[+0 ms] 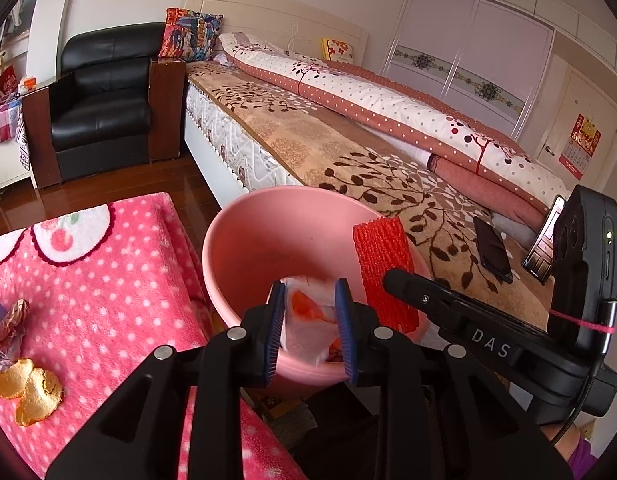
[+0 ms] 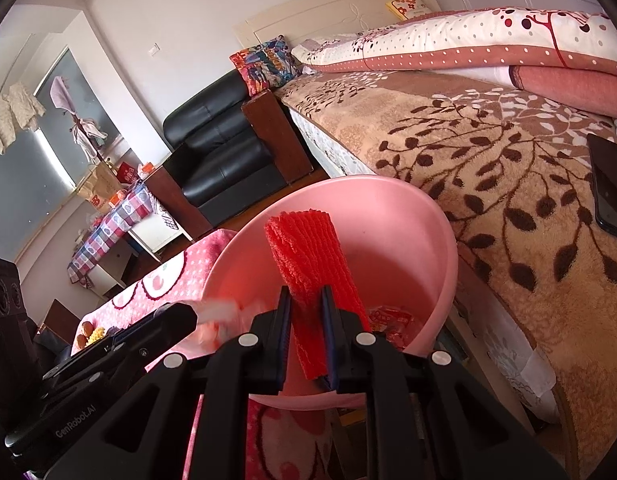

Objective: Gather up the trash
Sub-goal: 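Open both tools to drop the foam net and white bag into the bucket, then move both tools back over the table toward the yellow bag and peels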

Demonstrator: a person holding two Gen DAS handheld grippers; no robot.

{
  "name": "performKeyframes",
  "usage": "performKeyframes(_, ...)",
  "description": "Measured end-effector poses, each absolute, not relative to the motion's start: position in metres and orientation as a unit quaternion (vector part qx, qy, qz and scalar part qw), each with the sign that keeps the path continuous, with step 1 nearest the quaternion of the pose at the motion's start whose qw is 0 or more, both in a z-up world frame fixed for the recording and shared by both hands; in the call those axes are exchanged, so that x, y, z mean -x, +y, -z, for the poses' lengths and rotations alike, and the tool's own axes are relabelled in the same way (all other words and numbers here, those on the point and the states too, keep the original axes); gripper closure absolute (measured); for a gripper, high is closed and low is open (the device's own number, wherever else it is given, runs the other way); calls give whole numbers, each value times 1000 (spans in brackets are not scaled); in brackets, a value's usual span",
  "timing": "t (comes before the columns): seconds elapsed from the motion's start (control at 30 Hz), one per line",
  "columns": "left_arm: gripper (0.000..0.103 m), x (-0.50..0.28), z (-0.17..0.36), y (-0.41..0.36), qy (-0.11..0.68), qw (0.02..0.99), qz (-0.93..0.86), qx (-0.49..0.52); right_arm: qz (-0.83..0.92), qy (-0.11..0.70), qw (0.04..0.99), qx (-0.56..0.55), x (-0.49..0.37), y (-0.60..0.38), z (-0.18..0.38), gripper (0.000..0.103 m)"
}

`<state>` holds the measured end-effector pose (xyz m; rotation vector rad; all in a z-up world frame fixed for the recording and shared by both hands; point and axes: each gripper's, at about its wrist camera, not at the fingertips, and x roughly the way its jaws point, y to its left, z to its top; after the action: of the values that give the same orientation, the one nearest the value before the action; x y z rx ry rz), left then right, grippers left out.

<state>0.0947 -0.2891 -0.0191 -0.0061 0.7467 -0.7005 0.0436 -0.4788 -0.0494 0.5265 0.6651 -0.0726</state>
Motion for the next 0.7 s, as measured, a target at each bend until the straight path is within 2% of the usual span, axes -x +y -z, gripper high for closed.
performKeyframes(0.1, 72, -93, 19, -289, 353, 873, 335, -1, 38, 325, 910, -254, -44, -479, 51, 85)
performKeyframes(0.33, 69, -88, 12, -286, 346, 876, 337, 0, 44, 324, 913, -245, -41, -474, 48, 68)
performKeyframes(0.7, 69, -63, -11, -268, 319, 886, 336, 7, 35, 307, 925, -222, -17, -448, 25, 62)
